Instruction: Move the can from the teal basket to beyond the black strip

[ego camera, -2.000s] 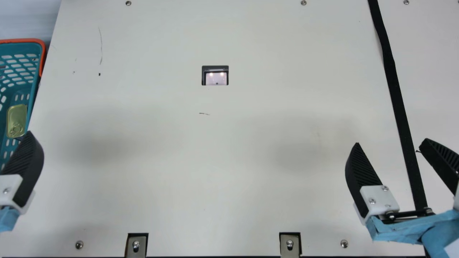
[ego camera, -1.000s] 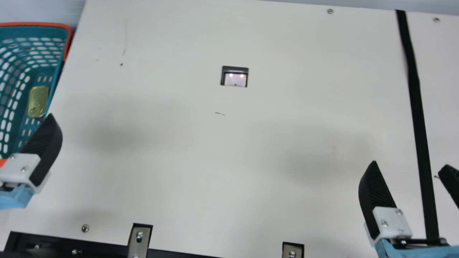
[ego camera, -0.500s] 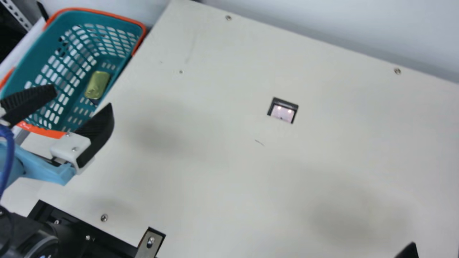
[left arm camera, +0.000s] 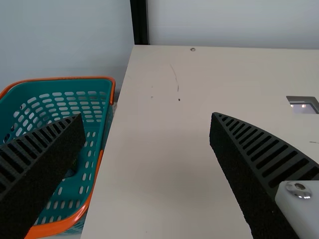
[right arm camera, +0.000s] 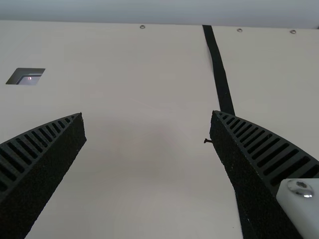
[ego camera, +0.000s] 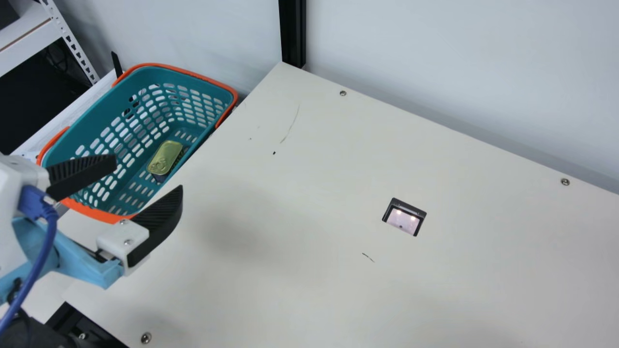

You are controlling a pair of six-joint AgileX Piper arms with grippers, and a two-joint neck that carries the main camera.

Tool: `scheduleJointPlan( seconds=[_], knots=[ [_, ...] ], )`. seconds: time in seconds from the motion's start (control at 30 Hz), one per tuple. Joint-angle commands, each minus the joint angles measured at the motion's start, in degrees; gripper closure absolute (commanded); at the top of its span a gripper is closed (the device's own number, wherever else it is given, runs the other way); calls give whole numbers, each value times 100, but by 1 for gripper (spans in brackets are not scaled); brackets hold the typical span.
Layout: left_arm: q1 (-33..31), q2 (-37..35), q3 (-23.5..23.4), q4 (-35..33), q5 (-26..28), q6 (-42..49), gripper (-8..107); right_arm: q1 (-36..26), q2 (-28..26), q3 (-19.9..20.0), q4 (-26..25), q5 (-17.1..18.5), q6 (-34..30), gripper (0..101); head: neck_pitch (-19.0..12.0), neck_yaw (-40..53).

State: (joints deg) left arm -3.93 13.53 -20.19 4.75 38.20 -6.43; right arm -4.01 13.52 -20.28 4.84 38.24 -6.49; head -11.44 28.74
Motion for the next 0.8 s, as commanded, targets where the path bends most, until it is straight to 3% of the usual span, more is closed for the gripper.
scheduleJointPlan(
  seconds=[0.0, 0.77],
  knots=[
    [0, 0, 0, 0, 0, 0, 9, 0, 0, 0, 0, 0, 0, 0, -269, 125],
    [0, 0, 0, 0, 0, 0, 9, 0, 0, 0, 0, 0, 0, 0, -269, 125]
  ],
)
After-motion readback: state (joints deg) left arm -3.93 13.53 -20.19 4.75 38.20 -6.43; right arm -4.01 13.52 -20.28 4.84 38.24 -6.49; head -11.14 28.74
